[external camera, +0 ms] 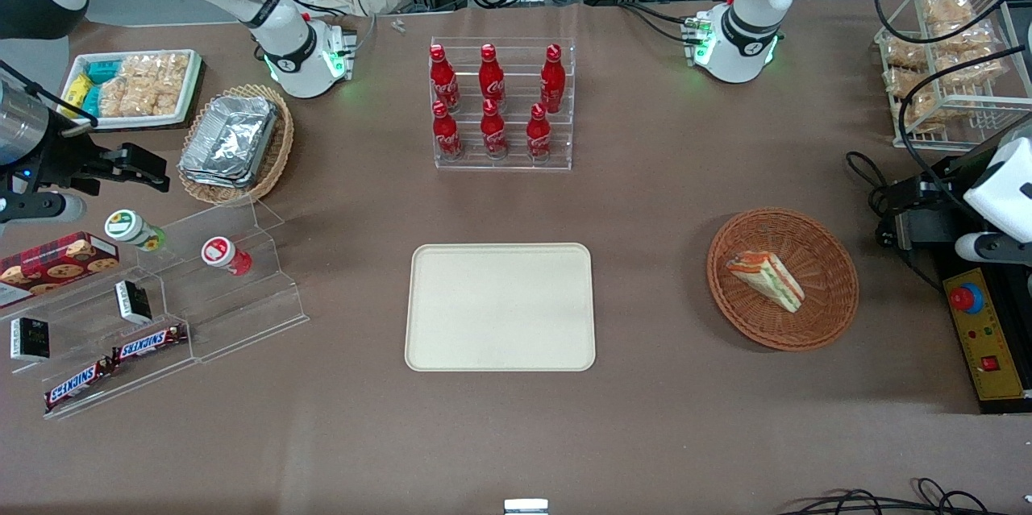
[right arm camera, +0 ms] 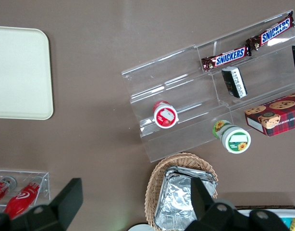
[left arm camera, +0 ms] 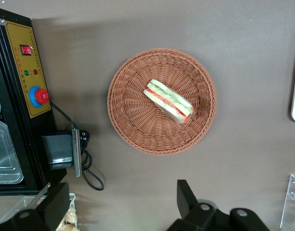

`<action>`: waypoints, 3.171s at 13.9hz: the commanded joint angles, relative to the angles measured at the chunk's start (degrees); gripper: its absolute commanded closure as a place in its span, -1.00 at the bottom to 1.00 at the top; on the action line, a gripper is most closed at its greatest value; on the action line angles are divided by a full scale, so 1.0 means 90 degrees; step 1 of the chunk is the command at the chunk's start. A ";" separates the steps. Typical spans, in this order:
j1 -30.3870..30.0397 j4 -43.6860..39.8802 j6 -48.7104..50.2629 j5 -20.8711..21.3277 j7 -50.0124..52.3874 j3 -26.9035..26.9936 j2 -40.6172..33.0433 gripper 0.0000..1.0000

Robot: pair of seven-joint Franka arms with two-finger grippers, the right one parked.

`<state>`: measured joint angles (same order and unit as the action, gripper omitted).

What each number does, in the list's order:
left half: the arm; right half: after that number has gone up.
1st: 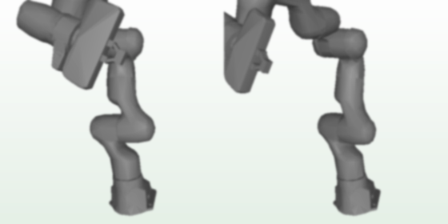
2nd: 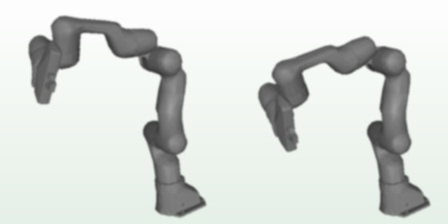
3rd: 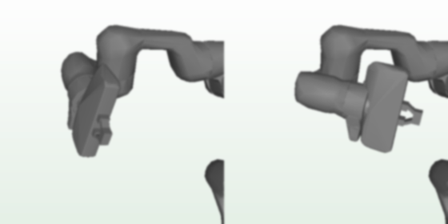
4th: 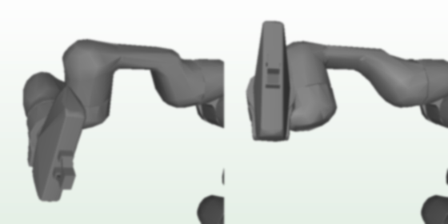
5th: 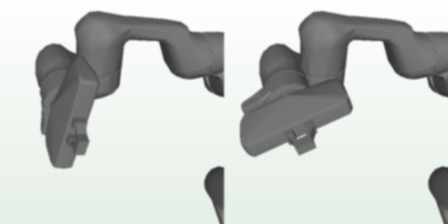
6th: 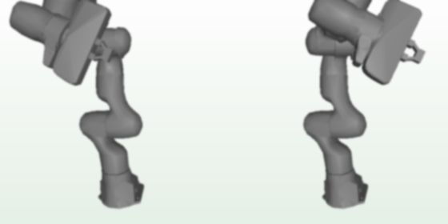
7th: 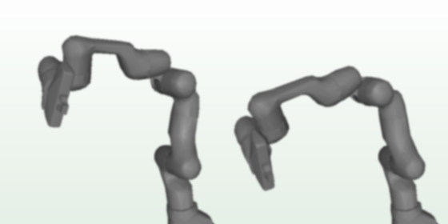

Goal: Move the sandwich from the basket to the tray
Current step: 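Move the left gripper from rest toward the wicker basket, then lower the open left gripper over the sandwich in the basket, then close the left gripper on the sandwich and lift it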

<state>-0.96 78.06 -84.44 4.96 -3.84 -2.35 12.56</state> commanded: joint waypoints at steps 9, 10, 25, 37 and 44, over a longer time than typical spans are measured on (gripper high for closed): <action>0.0106 0.0135 -0.0207 -0.0092 0.0231 0.0057 0.0283 -0.99; 0.0106 0.0154 -0.0305 -0.0112 0.0280 0.0047 0.0362 -0.99; 0.0263 0.2221 -0.2254 -0.0376 0.3380 0.0047 0.0646 -0.98; 0.0223 0.3289 -0.4514 -0.0395 0.6178 0.0076 0.1222 -0.98; 0.0116 0.3973 -0.5276 -0.0375 0.6345 0.0076 0.1271 -0.97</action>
<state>0.15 112.42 -130.67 2.09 52.42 -1.49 24.71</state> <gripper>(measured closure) 0.009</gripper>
